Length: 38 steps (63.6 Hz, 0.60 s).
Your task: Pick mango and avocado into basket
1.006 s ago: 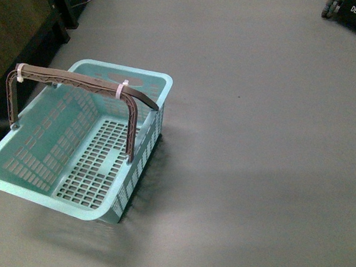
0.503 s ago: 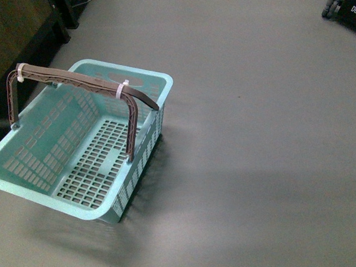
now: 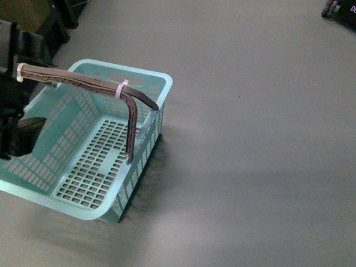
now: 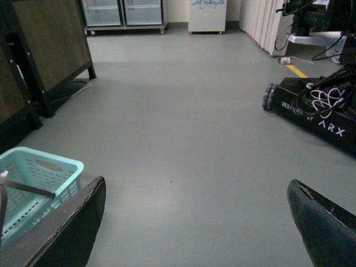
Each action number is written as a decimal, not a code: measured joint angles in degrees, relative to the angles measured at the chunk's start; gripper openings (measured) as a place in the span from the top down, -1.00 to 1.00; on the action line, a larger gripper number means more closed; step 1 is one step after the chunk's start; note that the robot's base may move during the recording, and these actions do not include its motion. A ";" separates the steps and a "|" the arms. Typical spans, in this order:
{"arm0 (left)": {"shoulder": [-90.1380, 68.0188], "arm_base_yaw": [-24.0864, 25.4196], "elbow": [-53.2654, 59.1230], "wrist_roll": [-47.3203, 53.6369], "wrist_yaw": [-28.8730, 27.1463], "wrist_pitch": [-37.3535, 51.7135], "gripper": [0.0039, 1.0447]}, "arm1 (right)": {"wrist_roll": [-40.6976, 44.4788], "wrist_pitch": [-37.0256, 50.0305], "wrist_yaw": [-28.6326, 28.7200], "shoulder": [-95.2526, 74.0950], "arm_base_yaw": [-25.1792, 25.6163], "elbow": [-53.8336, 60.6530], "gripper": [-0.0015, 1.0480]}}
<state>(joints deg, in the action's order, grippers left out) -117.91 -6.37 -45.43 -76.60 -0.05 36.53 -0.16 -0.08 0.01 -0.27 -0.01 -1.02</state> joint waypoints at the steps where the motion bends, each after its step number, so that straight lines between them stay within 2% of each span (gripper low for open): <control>1: -1.51 -0.39 -1.75 -0.39 -0.07 -0.02 -0.84 | 0.02 0.00 0.00 0.00 0.00 0.00 -0.83; 16: -14.08 -1.05 -19.74 -1.31 -0.55 -2.93 -0.84 | 0.02 0.00 0.00 0.00 0.00 0.00 -0.83; 29: -20.20 -1.53 -28.30 -0.70 -0.66 -5.70 -0.84 | 0.00 0.00 -0.02 0.00 0.00 0.00 -0.83; 38: -22.71 -1.84 -31.63 -0.17 -1.09 -7.02 -0.41 | 0.02 0.00 0.00 0.00 0.00 0.00 -0.83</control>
<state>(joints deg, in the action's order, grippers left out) -140.62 -8.21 -77.06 -76.77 -1.15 29.52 -0.14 -0.08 0.01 -0.27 -0.01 -1.02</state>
